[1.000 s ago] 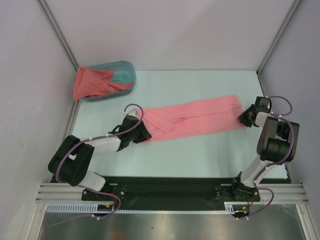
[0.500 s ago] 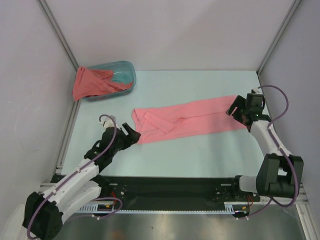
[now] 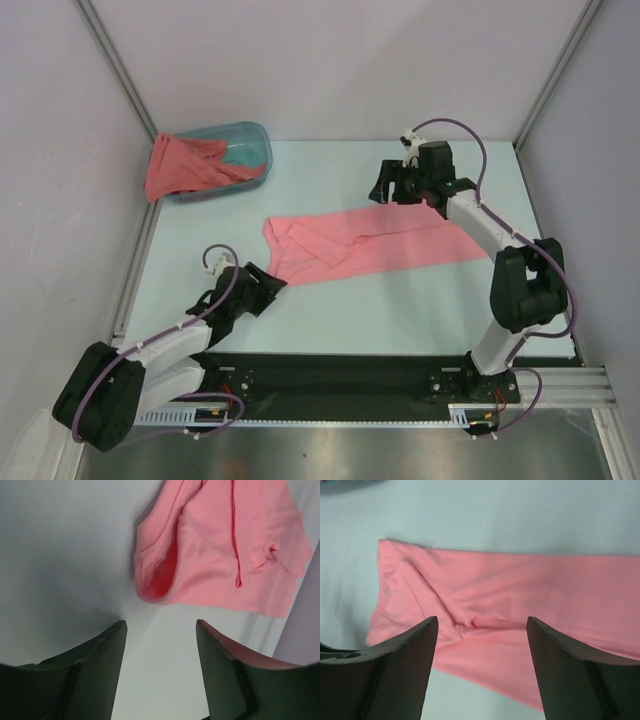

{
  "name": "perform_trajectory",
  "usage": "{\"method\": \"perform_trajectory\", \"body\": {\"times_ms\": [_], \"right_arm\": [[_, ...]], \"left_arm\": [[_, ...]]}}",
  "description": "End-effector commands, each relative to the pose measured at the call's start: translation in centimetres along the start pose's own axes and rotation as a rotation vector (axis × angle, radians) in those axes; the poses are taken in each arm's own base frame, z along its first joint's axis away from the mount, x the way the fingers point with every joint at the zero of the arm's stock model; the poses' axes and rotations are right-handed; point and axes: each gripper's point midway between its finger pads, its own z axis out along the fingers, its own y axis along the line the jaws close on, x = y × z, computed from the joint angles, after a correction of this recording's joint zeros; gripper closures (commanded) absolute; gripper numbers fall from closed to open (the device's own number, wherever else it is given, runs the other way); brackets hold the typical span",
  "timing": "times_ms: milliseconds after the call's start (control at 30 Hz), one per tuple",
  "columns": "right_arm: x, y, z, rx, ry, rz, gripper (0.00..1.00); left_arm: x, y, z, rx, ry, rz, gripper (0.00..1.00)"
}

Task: Fold and stack the t-shirts
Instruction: Fold the tshirt

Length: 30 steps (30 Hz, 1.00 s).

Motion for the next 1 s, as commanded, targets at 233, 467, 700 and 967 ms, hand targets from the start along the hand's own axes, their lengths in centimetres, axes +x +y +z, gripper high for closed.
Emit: {"method": "perform_trajectory", "body": {"times_ms": [233,467,700,967], "right_arm": [[2.1,-7.2,-2.0,0.210,-0.007,0.262,0.23],[7.6,-19.1,-9.4,0.464,-0.070,0.610,0.24],[9.4,-24.3,-13.0,0.586,-0.151,0.773,0.24],[12.4,-28.0,-13.3,0.639,-0.174,0.872,0.33]], "left_arm": [[0.3,1.3,1.6,-0.090,0.010,-0.099,0.45],[-0.4,1.5,2.2,-0.097,-0.023,-0.069,0.62],[-1.5,0.6,3.1,-0.086,-0.059,-0.008,0.87],[-2.8,-0.9,3.2,-0.056,-0.099,0.064,1.00]]}}
